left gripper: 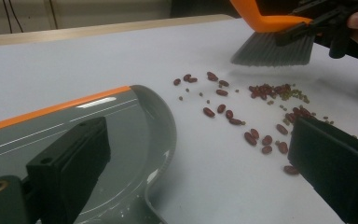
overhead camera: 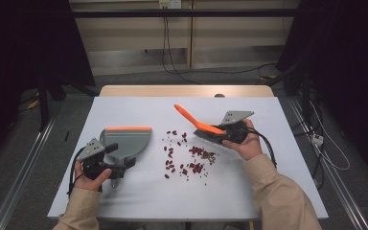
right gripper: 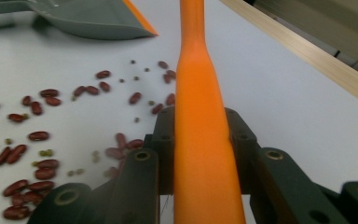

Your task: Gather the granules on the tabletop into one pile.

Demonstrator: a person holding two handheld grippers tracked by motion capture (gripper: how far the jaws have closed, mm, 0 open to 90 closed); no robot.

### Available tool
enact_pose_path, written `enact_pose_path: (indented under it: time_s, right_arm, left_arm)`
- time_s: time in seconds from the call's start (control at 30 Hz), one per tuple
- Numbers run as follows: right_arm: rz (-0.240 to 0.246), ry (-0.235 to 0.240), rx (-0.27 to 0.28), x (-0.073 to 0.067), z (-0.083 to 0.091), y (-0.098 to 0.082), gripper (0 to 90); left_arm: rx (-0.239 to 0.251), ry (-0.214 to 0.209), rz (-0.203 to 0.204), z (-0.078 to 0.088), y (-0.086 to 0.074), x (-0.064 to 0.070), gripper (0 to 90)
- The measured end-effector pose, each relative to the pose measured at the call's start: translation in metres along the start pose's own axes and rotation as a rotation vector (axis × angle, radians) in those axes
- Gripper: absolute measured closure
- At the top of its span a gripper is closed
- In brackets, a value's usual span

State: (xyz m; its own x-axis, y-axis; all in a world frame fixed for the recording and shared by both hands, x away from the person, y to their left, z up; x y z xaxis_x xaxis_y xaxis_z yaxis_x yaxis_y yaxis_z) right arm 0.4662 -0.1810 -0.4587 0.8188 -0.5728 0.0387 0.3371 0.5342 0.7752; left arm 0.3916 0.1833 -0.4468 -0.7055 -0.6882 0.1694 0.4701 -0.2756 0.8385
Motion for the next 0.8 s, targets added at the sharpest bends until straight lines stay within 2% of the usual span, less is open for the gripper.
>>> enact_pose_path:
  time_s: [0.13,0.2,0.3,0.4,0.53,0.67,0.7,0.8]
  right_arm:
    - [-0.060,-0.022,-0.041,0.014,-0.007,-0.011,71.1]
    - [-0.121,-0.008,-0.047,0.017,-0.008,-0.015,71.1]
    - [-0.180,-0.021,-0.086,0.018,-0.006,-0.014,70.7]
    - [-0.182,-0.039,-0.124,0.017,-0.004,-0.010,68.7]
    - [-0.206,-0.039,-0.131,0.015,0.000,0.001,67.2]
    - [-0.240,-0.039,-0.208,0.015,-0.002,0.003,68.9]
    - [-0.233,-0.035,-0.240,0.016,-0.002,0.002,69.5]
    - [-0.245,-0.038,-0.258,0.016,0.000,0.001,70.5]
  left_arm:
    - [0.002,-0.004,0.002,0.000,0.000,0.000,5.4]
    - [0.002,-0.004,0.002,0.000,0.000,0.000,5.4]
    - [-0.001,-0.003,0.002,-0.001,-0.001,0.000,5.4]
    - [-0.003,-0.003,-0.002,-0.001,0.000,0.000,5.4]
    - [-0.004,-0.003,-0.002,-0.001,0.000,0.001,5.4]
    - [-0.003,-0.007,-0.003,-0.001,0.000,0.001,5.4]
    - [-0.002,-0.006,-0.001,-0.001,0.000,0.001,5.4]
    - [-0.003,-0.003,-0.003,0.000,-0.001,0.001,5.4]
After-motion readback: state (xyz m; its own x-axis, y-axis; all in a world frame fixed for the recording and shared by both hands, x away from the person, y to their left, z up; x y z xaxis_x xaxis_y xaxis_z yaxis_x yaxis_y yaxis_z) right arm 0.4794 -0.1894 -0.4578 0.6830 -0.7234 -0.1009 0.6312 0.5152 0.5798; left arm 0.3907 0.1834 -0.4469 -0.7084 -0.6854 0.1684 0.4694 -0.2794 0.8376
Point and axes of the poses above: each handheld gripper's, and its own axes: z roughly backward along the jaws, y roughly out of its top, x roughly to its right, the point moved 6 cm from there along -z, roughly forward along the jaws, and after that the axes turned 7 degrees about -x, right-handed, at the moved point
